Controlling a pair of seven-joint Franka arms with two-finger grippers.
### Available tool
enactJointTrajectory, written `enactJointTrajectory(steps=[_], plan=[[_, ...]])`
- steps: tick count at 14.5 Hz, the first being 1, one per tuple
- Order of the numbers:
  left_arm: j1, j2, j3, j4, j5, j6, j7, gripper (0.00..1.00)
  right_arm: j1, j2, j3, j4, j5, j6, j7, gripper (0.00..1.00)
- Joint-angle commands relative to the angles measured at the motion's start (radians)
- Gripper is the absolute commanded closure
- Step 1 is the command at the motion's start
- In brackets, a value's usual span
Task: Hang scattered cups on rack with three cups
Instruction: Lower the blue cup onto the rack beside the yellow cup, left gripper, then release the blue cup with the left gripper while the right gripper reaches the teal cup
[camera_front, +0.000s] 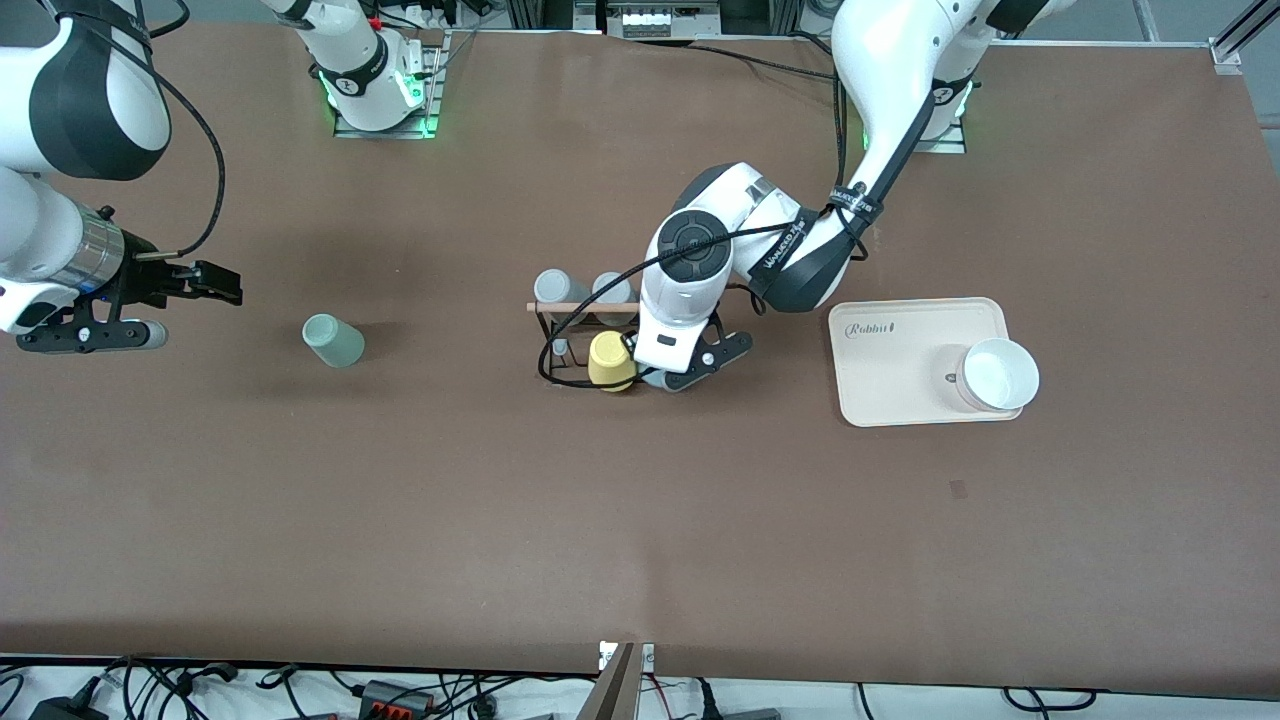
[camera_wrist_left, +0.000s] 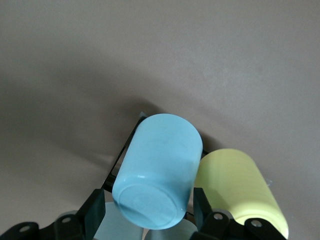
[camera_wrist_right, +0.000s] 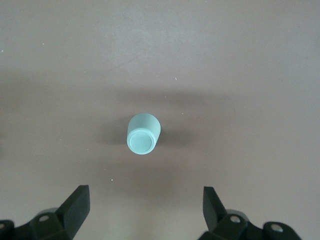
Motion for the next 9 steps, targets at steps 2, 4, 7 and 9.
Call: enactJointTrajectory(steps=[2, 4, 7, 9], plan=[[0.02, -0.045, 0.013, 0.019, 0.022, -0.032, 0.0, 0.2, -0.004, -0.038, -0.005, -0.111, 0.013, 0.111, -0.009, 0.0], [0.054, -0.082, 0.013, 0.019, 0.023, -0.066, 0.058, 0.2, -0.004, -0.038, -0.005, -0.133, 0.013, 0.14, -0.009, 0.0], [0.161, -0.147, 0.013, 0.01, 0.029, -0.159, 0.176, 0.2, -0.002, -0.035, -0.005, -0.199, 0.012, 0.22, -0.009, 0.0], [0.223, -0.188, 0.014, 0.005, 0.029, -0.201, 0.243, 0.2, 0.001, -0.027, -0.005, -0.24, 0.01, 0.261, 0.035, 0.0]])
